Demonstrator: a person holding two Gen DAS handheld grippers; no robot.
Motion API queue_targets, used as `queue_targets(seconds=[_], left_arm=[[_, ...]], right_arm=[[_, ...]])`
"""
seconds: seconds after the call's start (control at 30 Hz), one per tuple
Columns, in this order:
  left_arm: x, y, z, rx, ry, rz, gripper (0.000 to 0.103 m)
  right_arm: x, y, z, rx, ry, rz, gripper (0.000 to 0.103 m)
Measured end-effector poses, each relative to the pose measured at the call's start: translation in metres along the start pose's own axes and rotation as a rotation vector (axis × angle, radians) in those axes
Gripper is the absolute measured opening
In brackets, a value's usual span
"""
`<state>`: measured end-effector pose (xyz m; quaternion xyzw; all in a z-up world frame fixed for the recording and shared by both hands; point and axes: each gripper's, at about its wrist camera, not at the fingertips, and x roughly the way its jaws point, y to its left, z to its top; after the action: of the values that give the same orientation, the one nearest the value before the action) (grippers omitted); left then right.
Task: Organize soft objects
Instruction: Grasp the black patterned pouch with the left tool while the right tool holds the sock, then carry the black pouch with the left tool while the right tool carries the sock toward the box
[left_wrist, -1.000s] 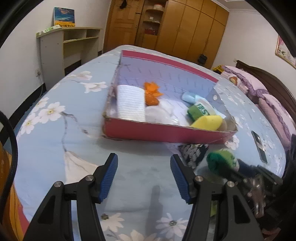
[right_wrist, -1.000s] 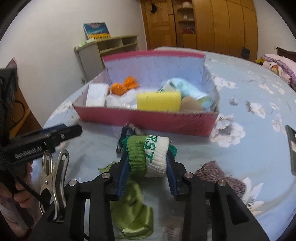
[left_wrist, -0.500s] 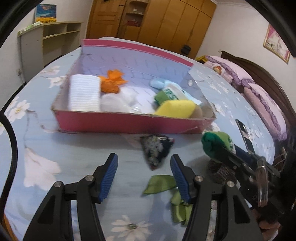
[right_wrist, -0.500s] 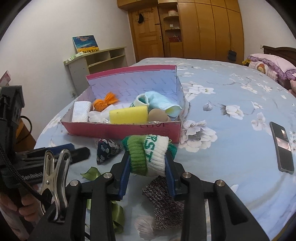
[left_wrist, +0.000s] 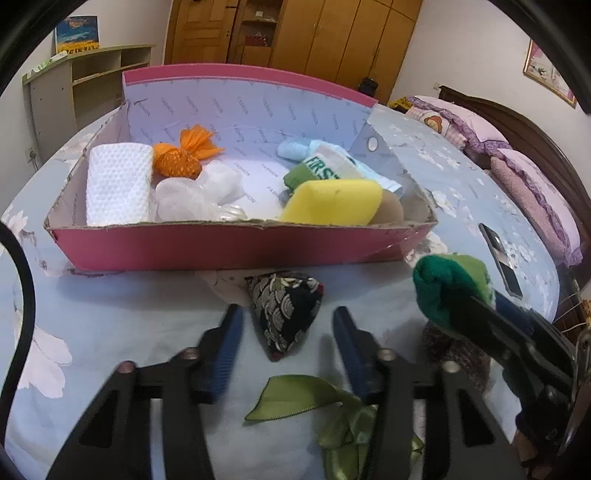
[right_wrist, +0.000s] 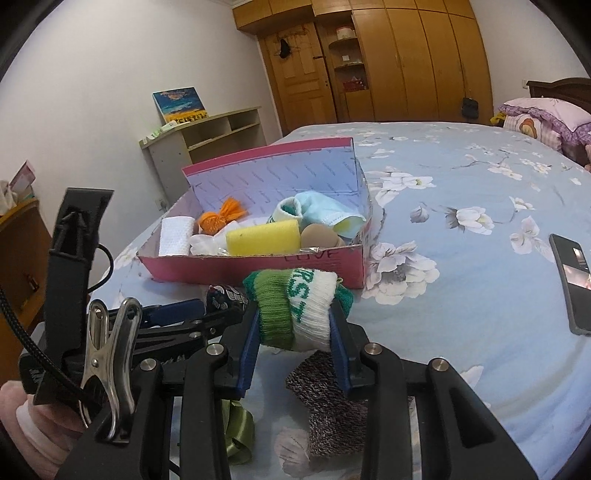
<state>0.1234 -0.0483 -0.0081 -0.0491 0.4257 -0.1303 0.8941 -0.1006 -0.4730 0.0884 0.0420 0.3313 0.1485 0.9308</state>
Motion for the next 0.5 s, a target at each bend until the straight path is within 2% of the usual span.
queue_targets(seconds=[0.07,0.2,0.5], left_arm=[[0.002,0.002,0.000,-0.007,0.006,-0.007,0.035],[0.000,0.007,0.000,-0.025,0.001,-0.029,0.031],[-0.026,0.021,-0.013,-0.045,-0.038,-0.054,0.030]], right_arm=[[0.001,0.000,-0.001,0.001,0.003,0.005,0.035],[0.002,0.002,-0.002,-0.004,0.007,0.010,0.035],[0.002,0.005,-0.001,0.003,0.004,0.012,0.035]])
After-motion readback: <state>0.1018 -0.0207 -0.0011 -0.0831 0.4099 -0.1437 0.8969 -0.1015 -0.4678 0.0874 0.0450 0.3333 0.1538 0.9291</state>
